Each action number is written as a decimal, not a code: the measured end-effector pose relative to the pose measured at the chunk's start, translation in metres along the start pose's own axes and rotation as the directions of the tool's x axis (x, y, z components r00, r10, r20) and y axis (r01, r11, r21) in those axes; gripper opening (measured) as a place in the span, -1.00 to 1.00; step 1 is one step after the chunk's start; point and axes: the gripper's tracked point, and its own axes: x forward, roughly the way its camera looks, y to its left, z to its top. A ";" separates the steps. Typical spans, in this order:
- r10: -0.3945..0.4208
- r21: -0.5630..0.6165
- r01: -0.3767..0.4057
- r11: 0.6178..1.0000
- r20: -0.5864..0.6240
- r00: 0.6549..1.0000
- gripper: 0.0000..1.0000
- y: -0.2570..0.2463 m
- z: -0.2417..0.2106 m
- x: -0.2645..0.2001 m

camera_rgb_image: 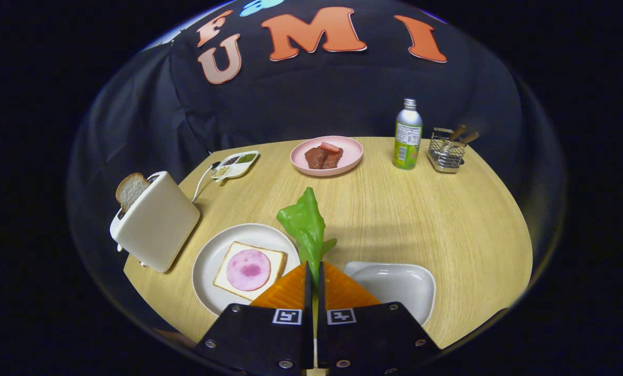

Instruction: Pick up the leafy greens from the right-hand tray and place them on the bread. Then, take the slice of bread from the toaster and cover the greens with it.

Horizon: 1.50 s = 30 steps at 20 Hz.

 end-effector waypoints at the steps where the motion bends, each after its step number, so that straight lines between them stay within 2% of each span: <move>1: 0.008 -0.004 -0.008 1.000 -0.001 1.000 -0.93 0.006 0.000 0.002; 4: 0.037 -0.030 -0.038 0.999 -0.011 0.999 -0.94 0.028 -0.005 0.006; 13: 0.055 -0.072 -0.061 0.995 -0.089 0.995 -0.93 0.070 -0.030 0.038; 19: 0.088 -0.086 -0.102 0.991 -0.146 0.985 -0.83 0.093 -0.043 0.047; 22: 0.096 -0.085 -0.110 0.990 -0.159 0.983 -0.68 0.095 -0.045 0.047; 25: 0.110 -0.073 -0.123 0.990 -0.161 0.981 -0.32 0.104 -0.044 0.046; 30: 0.109 -0.083 -0.121 0.989 -0.136 0.985 0.09 0.110 -0.026 0.040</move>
